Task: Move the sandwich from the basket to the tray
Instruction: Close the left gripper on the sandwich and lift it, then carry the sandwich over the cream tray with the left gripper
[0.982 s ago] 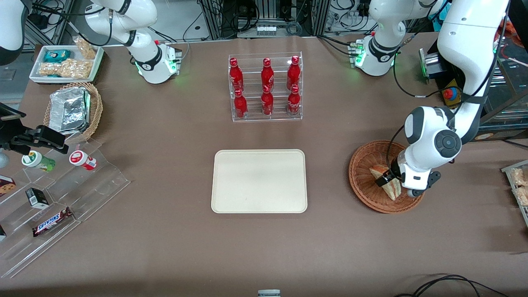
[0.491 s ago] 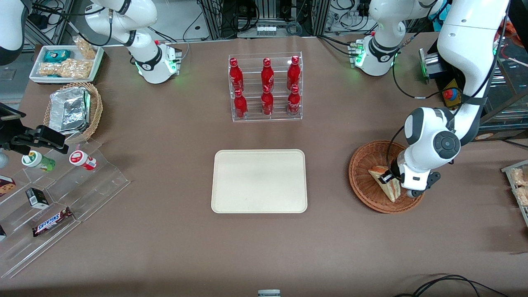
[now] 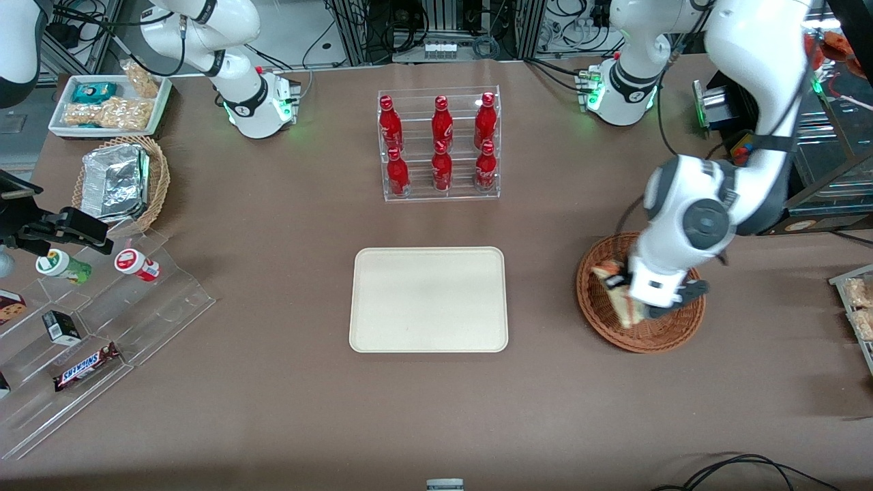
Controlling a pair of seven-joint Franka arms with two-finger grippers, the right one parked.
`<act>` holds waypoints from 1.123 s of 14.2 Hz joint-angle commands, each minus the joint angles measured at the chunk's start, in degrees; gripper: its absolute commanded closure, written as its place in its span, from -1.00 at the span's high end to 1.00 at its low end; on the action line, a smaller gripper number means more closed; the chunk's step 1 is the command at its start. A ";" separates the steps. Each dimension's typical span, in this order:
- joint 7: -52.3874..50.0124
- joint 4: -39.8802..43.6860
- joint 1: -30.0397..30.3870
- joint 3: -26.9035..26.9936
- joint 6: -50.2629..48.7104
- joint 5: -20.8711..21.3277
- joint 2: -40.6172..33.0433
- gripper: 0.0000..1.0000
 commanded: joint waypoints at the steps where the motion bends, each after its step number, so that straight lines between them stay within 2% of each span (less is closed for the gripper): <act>1: -0.90 3.63 -7.18 0.61 -1.20 0.77 2.07 -0.92; 4: -1.86 11.78 -14.73 0.61 -0.76 0.07 8.82 -0.84; 7: -7.31 21.55 -20.81 0.70 -0.94 0.86 16.48 -0.80; 13: -4.85 33.15 -27.41 0.69 0.37 0.68 28.43 -0.69; 16: -4.50 36.16 -28.91 0.87 0.47 0.68 31.00 -0.67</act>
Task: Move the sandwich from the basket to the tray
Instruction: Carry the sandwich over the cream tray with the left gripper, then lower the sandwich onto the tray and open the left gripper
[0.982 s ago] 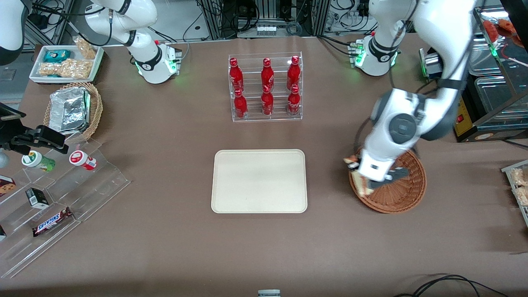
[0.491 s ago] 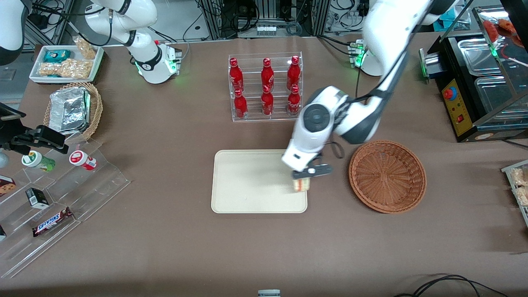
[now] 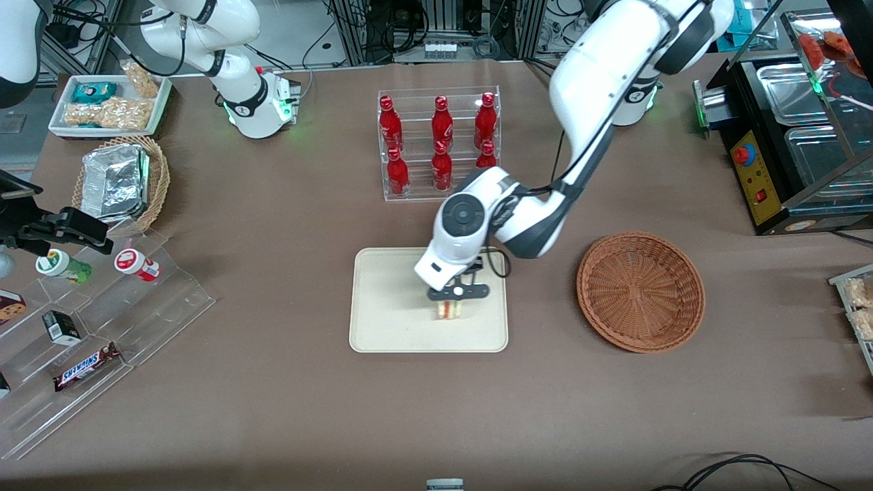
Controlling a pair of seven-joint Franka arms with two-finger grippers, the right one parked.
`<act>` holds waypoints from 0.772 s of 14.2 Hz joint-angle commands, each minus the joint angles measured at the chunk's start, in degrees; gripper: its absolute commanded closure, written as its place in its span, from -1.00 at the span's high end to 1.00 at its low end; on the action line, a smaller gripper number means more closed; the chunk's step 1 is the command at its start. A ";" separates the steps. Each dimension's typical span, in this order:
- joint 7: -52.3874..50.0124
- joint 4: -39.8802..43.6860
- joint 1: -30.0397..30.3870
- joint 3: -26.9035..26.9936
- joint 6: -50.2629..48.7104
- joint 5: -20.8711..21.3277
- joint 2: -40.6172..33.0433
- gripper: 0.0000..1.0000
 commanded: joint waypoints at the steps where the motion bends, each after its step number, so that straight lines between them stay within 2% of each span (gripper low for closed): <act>1: 0.75 4.42 -1.43 0.88 -0.64 0.63 2.55 -0.63; 4: 0.57 4.42 -2.66 0.97 -0.64 1.59 3.34 -0.53; 5: 0.22 4.42 -2.66 0.88 -0.47 1.69 3.69 -0.38; 7: -2.92 4.50 -2.83 1.06 -0.47 1.77 3.78 0.30; 8: -5.55 4.85 -2.83 1.14 -0.47 2.30 3.61 0.46; 9: -6.45 5.64 -2.75 1.14 -0.90 3.35 3.52 0.47; 10: -6.72 6.08 -2.75 1.14 -1.08 3.71 3.35 0.61; 11: -6.81 6.26 -2.66 1.41 -1.61 3.88 2.91 0.97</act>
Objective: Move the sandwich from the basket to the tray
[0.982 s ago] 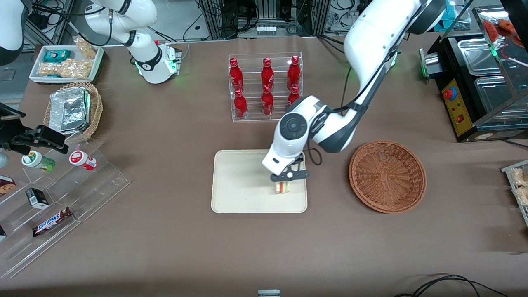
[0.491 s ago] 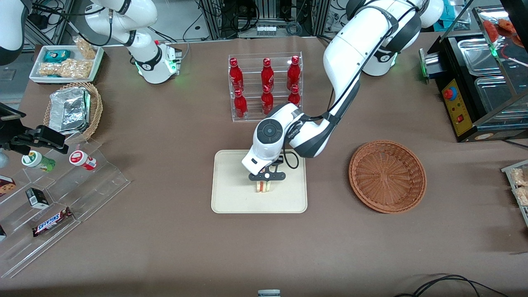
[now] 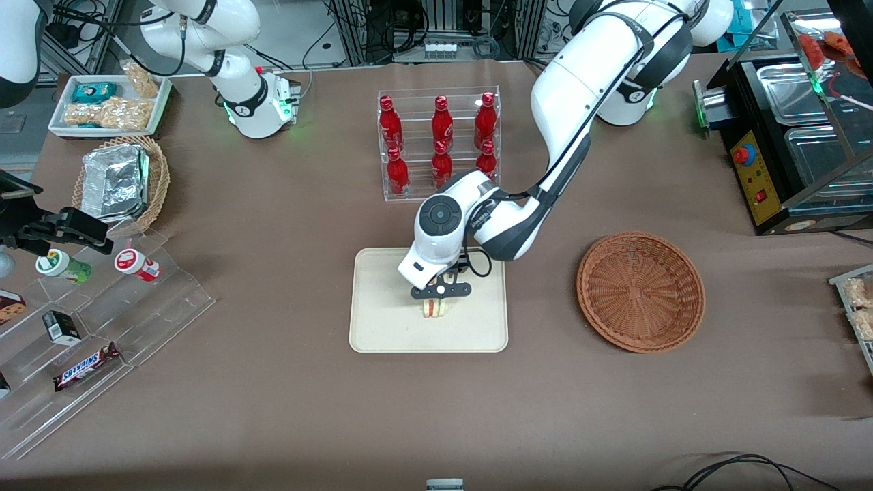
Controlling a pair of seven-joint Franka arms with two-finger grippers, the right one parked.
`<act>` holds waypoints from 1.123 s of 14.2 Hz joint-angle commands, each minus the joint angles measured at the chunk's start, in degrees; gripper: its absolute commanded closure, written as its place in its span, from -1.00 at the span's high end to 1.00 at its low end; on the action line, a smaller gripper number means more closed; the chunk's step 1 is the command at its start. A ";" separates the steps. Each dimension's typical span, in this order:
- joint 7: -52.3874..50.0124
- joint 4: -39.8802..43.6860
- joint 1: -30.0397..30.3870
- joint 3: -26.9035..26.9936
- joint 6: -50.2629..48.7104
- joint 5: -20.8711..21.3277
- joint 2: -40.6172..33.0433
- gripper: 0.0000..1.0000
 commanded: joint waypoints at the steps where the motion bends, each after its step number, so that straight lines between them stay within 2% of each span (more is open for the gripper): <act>1: -2.96 2.92 -0.98 1.70 -3.37 1.39 -1.06 1.00; 4: -3.76 4.16 0.59 2.84 -12.59 0.60 -6.16 1.00; 8: -0.79 2.15 8.76 2.67 -23.93 -3.44 -16.96 1.00; 12: 11.49 -7.08 19.12 2.67 -30.87 -7.48 -29.53 1.00; 16: 25.56 -7.18 30.19 2.84 -45.46 -7.40 -34.99 1.00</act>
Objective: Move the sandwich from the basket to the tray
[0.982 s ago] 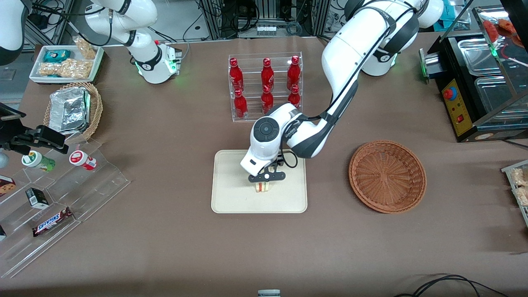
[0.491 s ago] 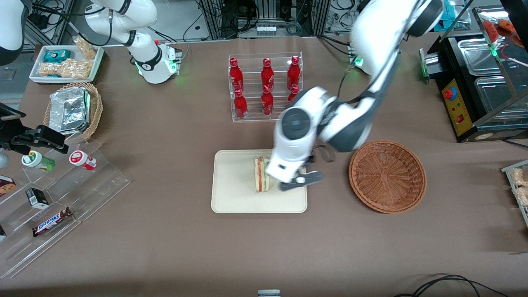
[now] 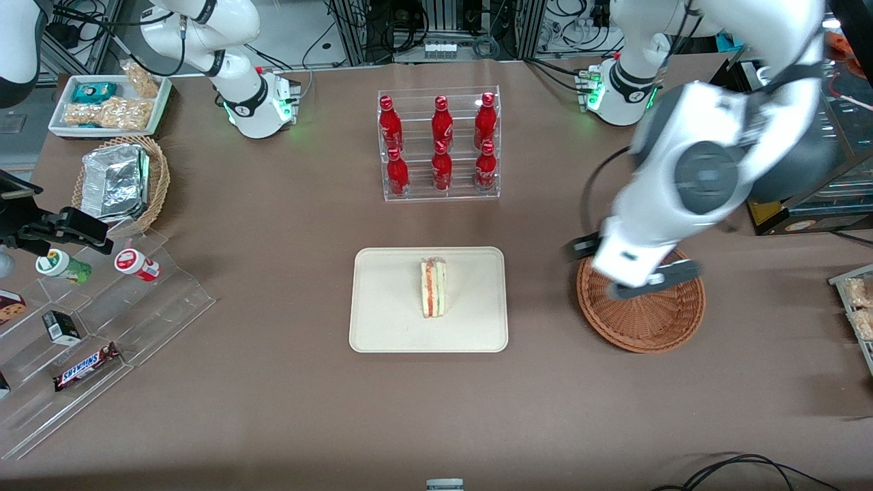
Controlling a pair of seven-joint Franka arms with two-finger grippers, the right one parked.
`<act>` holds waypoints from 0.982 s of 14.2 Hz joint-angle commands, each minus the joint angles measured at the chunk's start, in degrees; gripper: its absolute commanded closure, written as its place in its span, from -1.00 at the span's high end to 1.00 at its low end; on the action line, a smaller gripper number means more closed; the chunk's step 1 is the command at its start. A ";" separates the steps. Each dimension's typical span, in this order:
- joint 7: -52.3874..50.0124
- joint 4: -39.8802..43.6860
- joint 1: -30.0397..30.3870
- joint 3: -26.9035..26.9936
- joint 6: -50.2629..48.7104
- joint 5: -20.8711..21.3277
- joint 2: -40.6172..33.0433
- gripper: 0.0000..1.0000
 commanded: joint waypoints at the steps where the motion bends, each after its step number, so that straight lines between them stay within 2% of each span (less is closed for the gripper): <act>1: 9.62 -3.27 7.85 -0.52 -6.28 -0.51 -5.10 1.00; 3: 11.06 -4.49 11.90 -0.43 -8.84 -0.06 -7.47 1.00; 6: 11.59 -13.09 16.30 -0.43 -8.33 0.11 -15.63 1.00; 8: 17.62 -16.35 19.46 -0.43 -8.67 0.11 -19.69 1.00; 11: 25.20 -14.01 20.97 -0.52 -9.56 0.81 -20.49 1.00; 13: 25.91 -12.94 20.45 -2.09 -9.38 5.01 -20.58 1.00; 14: 25.57 -12.76 20.71 -3.75 -8.68 5.30 -20.84 1.00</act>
